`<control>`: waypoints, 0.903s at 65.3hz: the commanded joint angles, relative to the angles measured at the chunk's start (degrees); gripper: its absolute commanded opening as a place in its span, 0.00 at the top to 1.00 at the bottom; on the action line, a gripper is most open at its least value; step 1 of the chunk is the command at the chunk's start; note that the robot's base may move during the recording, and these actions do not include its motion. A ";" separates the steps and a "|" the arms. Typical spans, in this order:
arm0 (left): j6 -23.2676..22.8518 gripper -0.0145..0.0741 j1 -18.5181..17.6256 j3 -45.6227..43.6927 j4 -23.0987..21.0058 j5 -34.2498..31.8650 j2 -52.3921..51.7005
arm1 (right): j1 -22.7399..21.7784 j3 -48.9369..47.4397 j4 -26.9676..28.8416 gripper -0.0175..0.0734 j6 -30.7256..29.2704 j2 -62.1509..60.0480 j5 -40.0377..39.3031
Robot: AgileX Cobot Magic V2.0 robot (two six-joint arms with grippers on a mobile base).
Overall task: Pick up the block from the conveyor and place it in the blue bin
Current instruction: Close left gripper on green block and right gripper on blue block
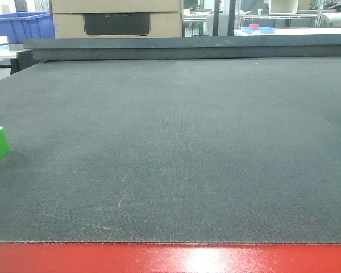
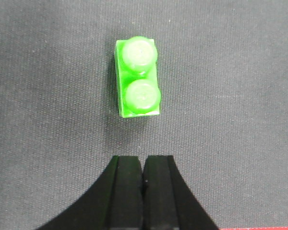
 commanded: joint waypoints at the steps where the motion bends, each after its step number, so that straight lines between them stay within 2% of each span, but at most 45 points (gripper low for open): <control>1: -0.27 0.96 0.10 -0.45 -0.61 0.37 -0.03 | -0.46 -2.58 -0.32 0.49 0.22 3.62 0.26; 23: -0.27 0.96 0.10 -0.45 -0.61 3.04 -0.03 | -2.77 -5.35 1.07 0.48 0.22 15.01 -1.55; 40: -0.27 0.96 0.10 -0.45 -0.64 3.59 -0.03 | -3.48 -5.35 1.16 0.50 -0.42 17.80 -4.11; 47: -0.38 0.96 0.10 -0.45 -0.64 3.59 -0.03 | -3.48 -5.35 1.16 0.65 -0.71 18.04 -4.35; 58: -5.13 0.96 0.10 -1.76 -0.64 3.30 -0.03 | -3.48 -5.44 1.16 0.99 -0.71 17.26 -3.12; 59: -5.13 0.96 0.10 -2.09 -0.64 3.31 -0.03 | -3.48 -5.67 1.16 0.99 -0.71 17.01 -2.90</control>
